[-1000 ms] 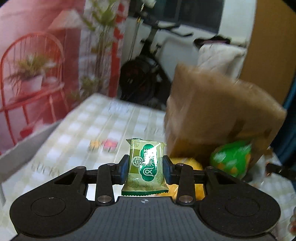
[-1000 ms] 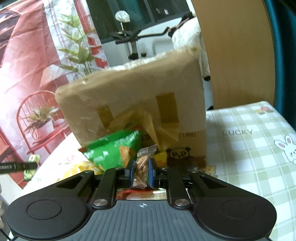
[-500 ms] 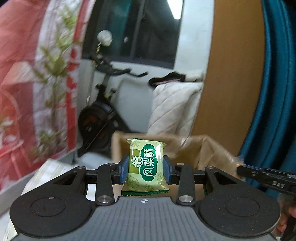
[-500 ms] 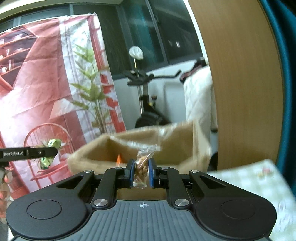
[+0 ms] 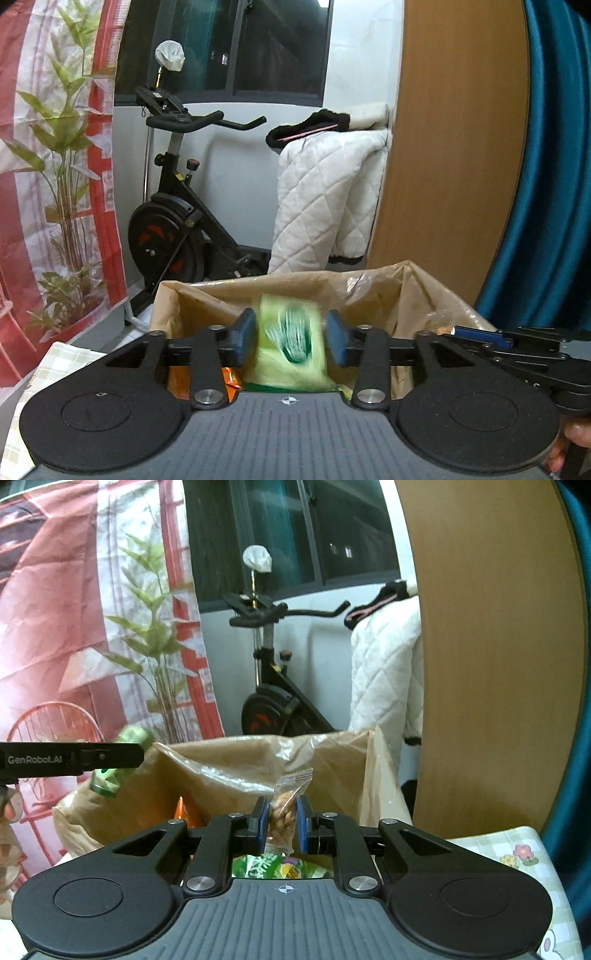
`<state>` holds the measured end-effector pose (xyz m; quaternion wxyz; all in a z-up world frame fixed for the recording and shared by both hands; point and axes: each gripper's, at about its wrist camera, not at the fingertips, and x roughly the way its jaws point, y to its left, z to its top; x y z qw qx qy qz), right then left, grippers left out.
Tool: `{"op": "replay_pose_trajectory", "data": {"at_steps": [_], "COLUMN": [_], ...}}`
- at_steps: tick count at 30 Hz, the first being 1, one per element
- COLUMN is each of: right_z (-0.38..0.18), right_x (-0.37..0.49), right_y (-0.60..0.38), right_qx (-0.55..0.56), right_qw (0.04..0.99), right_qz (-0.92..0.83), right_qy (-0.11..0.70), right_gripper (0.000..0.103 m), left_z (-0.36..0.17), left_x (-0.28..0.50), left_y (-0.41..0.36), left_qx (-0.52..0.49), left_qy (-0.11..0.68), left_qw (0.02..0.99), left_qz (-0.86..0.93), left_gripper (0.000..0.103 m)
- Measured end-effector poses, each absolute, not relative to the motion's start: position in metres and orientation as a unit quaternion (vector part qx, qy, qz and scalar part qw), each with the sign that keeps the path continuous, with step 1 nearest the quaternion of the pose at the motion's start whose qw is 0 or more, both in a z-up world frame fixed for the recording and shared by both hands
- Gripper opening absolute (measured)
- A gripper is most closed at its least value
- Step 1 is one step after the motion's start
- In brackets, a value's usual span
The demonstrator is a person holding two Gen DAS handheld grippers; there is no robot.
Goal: Organize snacks
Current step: 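Carry the green pastry in the left gripper while the right carries the nut packet to the bag, then open both grippers to drop the pastry and nut packet into the bag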
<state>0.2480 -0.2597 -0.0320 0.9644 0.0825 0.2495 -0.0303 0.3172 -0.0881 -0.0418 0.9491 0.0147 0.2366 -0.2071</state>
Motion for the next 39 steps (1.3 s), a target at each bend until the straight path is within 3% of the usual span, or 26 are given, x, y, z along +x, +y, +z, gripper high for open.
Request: {"op": "replay_pose_trajectory", "data": {"at_steps": [1, 2, 5, 7, 9, 14, 27, 39], "right_z": [-0.033, -0.034, -0.032, -0.029, -0.024, -0.013, -0.048, -0.096], "right_x": [0.247, 0.245, 0.235, 0.225, 0.212, 0.175, 0.121, 0.12], "right_y": [-0.258, -0.257, -0.252, -0.25, -0.247, -0.239, -0.236, -0.224], "right_qx": [0.083, 0.084, 0.088, 0.09, 0.089, 0.095, 0.119, 0.129], "right_qw": [0.964, 0.964, 0.966, 0.968, 0.971, 0.98, 0.978, 0.961], "right_qz": [-0.031, -0.031, -0.031, -0.032, -0.031, -0.033, -0.035, -0.035], "right_qy": [0.25, 0.25, 0.243, 0.234, 0.22, 0.173, 0.169, 0.243], "right_gripper": [0.025, 0.031, 0.034, 0.042, 0.069, 0.101, 0.103, 0.103], "left_z": [-0.043, -0.041, -0.04, -0.038, -0.033, -0.026, -0.056, -0.094], "left_x": [0.317, 0.315, 0.307, 0.296, 0.284, 0.248, 0.197, 0.208], "left_y": [-0.087, -0.082, -0.073, -0.065, -0.057, -0.029, 0.008, 0.015], "left_qx": [0.011, 0.006, 0.004, 0.004, -0.001, -0.009, -0.047, -0.074], "left_qy": [0.239, 0.239, 0.243, 0.244, 0.243, 0.241, 0.272, 0.323], "left_qw": [0.949, 0.949, 0.948, 0.949, 0.95, 0.953, 0.95, 0.929], "left_qz": [-0.205, -0.205, -0.205, -0.199, -0.195, -0.184, -0.15, -0.163], "left_gripper": [0.063, 0.063, 0.063, 0.063, 0.063, 0.063, 0.066, 0.066]}}
